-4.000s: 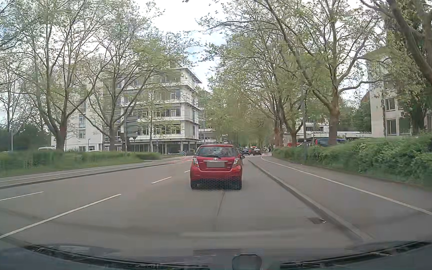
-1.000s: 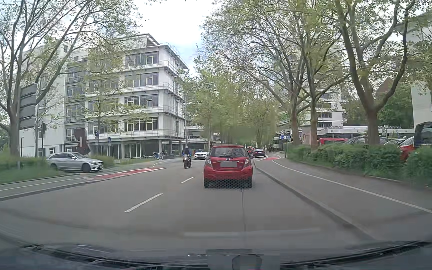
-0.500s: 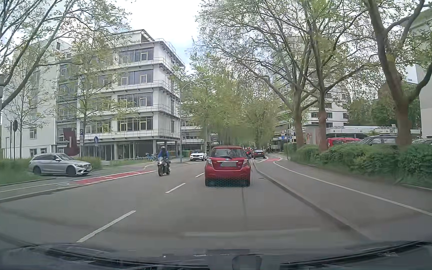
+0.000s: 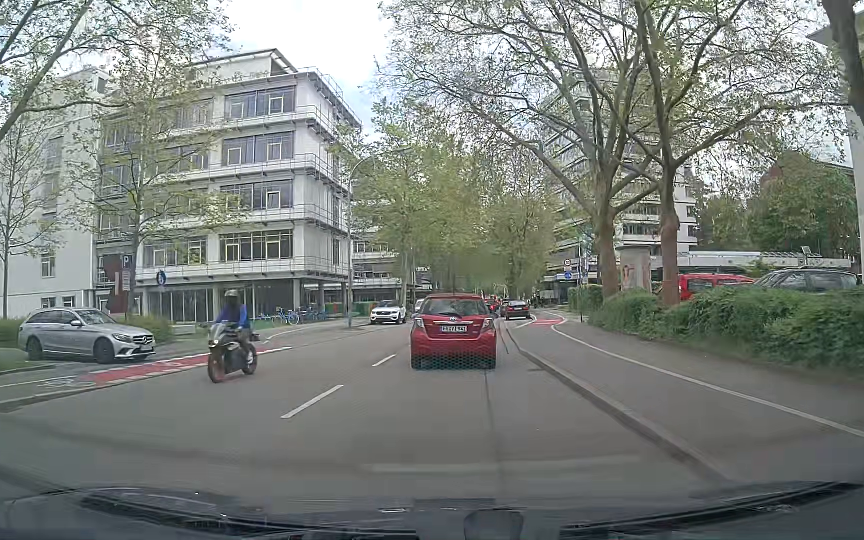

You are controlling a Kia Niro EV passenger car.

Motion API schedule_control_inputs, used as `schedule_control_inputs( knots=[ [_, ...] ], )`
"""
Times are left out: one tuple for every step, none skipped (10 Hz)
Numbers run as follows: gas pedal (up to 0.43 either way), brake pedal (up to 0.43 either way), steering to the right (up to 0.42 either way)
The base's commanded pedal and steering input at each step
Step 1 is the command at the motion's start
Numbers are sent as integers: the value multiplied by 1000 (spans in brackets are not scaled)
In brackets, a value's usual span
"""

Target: Follow the waypoints while adhering to traffic rules and regulations

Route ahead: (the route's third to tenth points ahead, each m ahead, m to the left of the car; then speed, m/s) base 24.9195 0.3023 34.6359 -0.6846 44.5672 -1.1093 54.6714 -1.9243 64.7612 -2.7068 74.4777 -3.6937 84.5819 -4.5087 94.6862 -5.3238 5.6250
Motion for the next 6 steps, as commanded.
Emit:
schedule_control_inputs(
  knots=[
    [98,0,11],
    [98,0,11],
    [98,0,11],
    [98,0,11],
    [98,0,11],
    [98,0,11]
  ],
)
